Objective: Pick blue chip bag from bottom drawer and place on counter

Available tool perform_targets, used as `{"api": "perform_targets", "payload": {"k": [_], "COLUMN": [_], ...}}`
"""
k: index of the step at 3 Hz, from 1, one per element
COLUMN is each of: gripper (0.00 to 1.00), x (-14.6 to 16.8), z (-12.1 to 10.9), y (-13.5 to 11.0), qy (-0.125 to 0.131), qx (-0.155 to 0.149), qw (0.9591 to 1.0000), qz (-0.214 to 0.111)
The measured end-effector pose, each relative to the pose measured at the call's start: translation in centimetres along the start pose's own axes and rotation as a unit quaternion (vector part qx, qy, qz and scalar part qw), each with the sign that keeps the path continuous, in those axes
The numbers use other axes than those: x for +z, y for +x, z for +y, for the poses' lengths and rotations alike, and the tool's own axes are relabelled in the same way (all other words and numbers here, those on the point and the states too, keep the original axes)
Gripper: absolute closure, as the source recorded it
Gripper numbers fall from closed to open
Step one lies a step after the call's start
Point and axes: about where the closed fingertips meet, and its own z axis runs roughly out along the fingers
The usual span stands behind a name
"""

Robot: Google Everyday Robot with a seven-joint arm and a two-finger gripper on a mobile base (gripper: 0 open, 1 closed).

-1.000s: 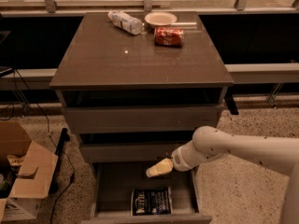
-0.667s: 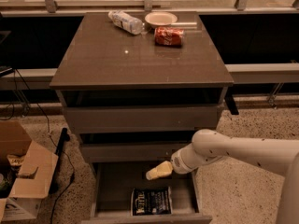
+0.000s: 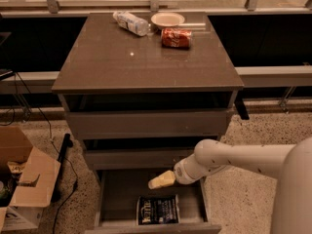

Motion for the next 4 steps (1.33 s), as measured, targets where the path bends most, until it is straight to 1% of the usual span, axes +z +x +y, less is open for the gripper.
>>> {"api": "perform_targets", "payload": {"k": [1, 2, 3, 4], "gripper": [0.0, 0.0, 0.0, 0.0], "x": [4.9, 10.0, 14.8, 20.4], "z": [-1.7, -3.5, -5.4, -7.9], "y": [1.0, 2.3, 4.0, 6.6], "qy": [0.012, 0.019, 0.007, -0.03], "qx": [0.05, 0.097, 0.149, 0.219], "qw": [0.9983, 0.9933, 0.9855, 0.969], "qz": [0.027, 0.059, 0.08, 0.11]}}
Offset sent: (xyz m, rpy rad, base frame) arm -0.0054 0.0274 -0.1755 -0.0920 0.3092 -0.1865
